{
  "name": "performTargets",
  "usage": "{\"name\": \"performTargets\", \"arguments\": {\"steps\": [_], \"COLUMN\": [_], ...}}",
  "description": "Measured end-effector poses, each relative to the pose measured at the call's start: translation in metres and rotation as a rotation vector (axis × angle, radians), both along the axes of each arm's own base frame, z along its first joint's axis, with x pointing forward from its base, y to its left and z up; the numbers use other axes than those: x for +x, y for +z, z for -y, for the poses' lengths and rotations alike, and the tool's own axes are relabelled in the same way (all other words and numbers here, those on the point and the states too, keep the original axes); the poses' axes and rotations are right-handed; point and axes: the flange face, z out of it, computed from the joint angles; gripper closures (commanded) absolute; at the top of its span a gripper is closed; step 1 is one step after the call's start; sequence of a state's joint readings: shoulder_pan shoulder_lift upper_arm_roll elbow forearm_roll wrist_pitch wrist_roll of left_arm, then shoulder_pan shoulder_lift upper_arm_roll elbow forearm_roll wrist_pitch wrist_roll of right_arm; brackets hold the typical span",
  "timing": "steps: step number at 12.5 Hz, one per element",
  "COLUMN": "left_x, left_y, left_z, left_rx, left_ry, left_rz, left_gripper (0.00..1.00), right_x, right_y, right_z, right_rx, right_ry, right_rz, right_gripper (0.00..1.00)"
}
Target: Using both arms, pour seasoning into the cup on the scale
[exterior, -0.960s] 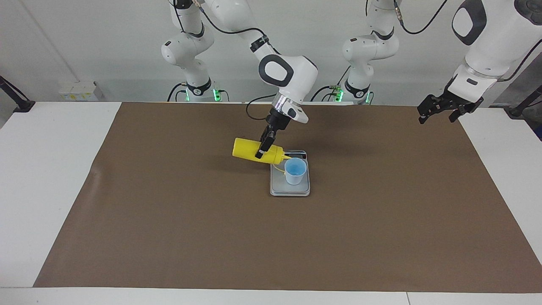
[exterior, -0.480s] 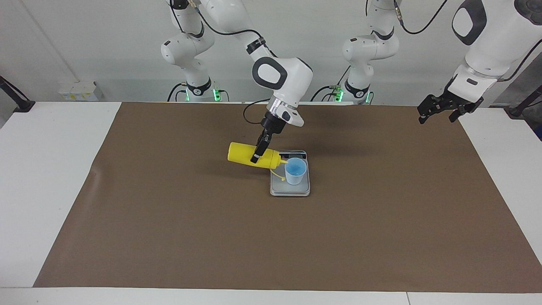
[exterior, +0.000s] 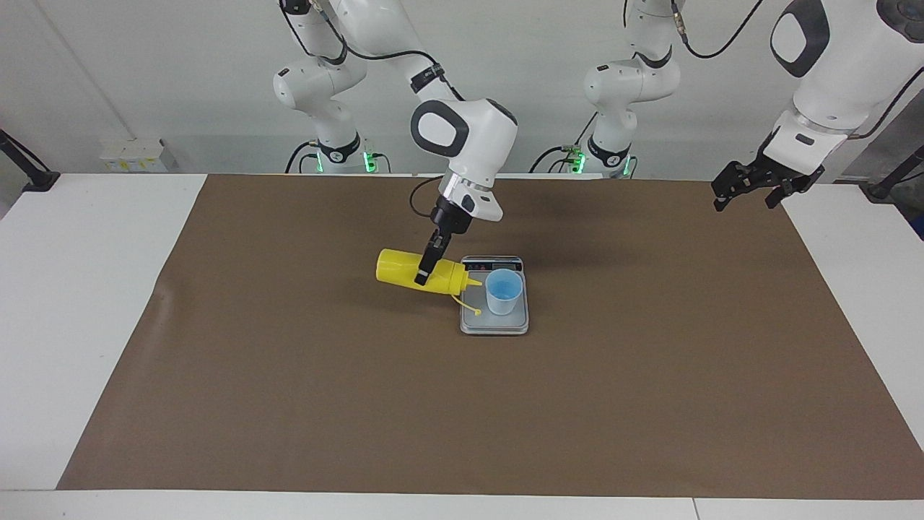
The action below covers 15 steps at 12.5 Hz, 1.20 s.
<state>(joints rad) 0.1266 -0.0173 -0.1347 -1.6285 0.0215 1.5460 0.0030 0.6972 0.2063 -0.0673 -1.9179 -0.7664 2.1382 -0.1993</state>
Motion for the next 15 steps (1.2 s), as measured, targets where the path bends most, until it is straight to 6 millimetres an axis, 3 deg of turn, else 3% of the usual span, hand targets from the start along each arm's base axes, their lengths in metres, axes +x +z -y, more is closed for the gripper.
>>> {"name": "performTargets", "arguments": {"steps": [3, 9, 12, 15], "left_x": [0.000, 0.000, 0.000, 0.000], "left_y": [0.000, 0.000, 0.000, 0.000], "left_z": [0.000, 0.000, 0.000, 0.000], "left_rx": [0.000, 0.000, 0.000, 0.000], "left_ry": [0.000, 0.000, 0.000, 0.000], "left_rz": [0.000, 0.000, 0.000, 0.000], "left_gripper": [0.00, 0.00, 0.00, 0.00], "right_x": [0.011, 0.042, 0.041, 0.046], "right_y": [-0.001, 0.012, 0.004, 0.011], "right_z": [0.022, 0.087, 0.117, 0.149], "right_rx": [0.093, 0.263, 0.332, 0.416], "right_ry": [-0.023, -0.035, -0.039, -0.045], "right_rz": [-0.047, -0.103, -0.093, -0.130], "right_gripper": [0.73, 0.73, 0.73, 0.73]}}
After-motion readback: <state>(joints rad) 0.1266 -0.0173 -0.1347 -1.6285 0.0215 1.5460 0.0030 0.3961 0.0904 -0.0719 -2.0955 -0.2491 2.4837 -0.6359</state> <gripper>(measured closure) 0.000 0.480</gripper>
